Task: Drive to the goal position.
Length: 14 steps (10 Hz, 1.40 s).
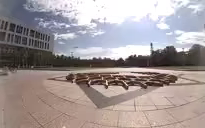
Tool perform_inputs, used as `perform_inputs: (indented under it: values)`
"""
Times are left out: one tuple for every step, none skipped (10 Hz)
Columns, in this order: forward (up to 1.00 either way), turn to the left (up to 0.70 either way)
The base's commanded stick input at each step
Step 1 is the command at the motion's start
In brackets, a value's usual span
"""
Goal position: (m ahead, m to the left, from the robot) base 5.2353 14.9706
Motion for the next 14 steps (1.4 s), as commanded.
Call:
perform_inputs:
  values:
    - [0.05, -0.01]
    - [0.05, -0.01]
    - [0.05, 0.00]
    - [0.05, 0.00]
    - [0.05, 0.00]
    - [0.05, 0.00]
    - [0.05, 0.00]
    - [0.05, 0.00]
    - [0.05, 0.00]
    - [0.05, 0.00]
    - [0.05, -0.01]
    - [0.05, -0.01]
    - [0.05, 0.00]
    - [0.05, 0.00]
